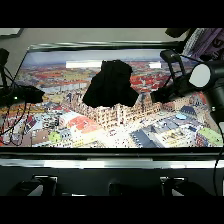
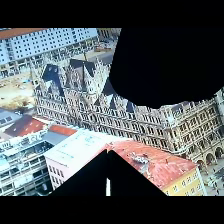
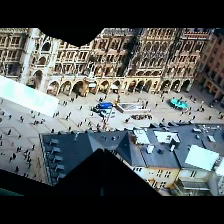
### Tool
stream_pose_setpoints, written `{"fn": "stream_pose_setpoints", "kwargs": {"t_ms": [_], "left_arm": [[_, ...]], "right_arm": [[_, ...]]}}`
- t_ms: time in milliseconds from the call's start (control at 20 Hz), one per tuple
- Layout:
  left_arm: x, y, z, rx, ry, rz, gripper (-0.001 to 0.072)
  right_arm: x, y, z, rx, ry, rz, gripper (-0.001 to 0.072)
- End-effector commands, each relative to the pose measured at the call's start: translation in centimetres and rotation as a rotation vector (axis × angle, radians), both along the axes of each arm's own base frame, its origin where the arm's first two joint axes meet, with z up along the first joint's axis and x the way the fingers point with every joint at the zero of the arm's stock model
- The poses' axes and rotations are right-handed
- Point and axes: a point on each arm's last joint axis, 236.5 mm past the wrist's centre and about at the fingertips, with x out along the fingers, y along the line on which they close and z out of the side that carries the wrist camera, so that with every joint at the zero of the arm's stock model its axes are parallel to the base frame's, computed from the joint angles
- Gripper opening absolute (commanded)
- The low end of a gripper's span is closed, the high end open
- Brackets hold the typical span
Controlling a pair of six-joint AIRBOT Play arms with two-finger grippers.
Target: Fold the clothes and pants, and hang the long-sleeved shirts on hangers.
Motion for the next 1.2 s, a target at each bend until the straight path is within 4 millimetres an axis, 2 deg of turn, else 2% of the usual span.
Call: {"fn": "stream_pose_setpoints", "kwargs": {"t_ms": [0,550,600,650,700,800,900,1150], "left_arm": [[0.0,0.0,0.0,0.0,0.0,0.0,0.0023],[0.0,0.0,-0.1,0.0,0.002,0.0,0.0025],[0.0,0.0,-0.2,-0.015,0.012,0.016,0.0147],[0.2,0.0,-0.5,-0.063,0.037,0.067,0.0631],[0.6,0.0,-1.2,-0.116,0.072,0.127,0.072],[1.6,0.0,-3.8,-0.167,0.163,0.199,0.072],[3.5,-1.0,-7.9,-0.221,0.269,0.228,0.072],[11.6,-4.5,-18.4,-0.503,0.363,0.303,0.072]], "right_arm": [[0.0,0.0,0.0,0.0,0.002,0.0,0.0038],[0.0,0.0,0.0,0.0,0.002,0.0,0.0038],[0.0,0.0,0.0,0.0,0.002,0.0,0.0038],[0.0,0.0,0.0,0.0,0.002,0.0,0.0038],[0.0,0.0,0.0,0.0,0.002,0.0,0.0038],[0.0,0.0,0.0,0.0,0.002,0.0,0.0038],[0.0,0.1,0.0,0.001,0.002,0.0,0.0038],[1.4,0.4,0.7,0.018,-0.064,-0.004,0.0038]]}}
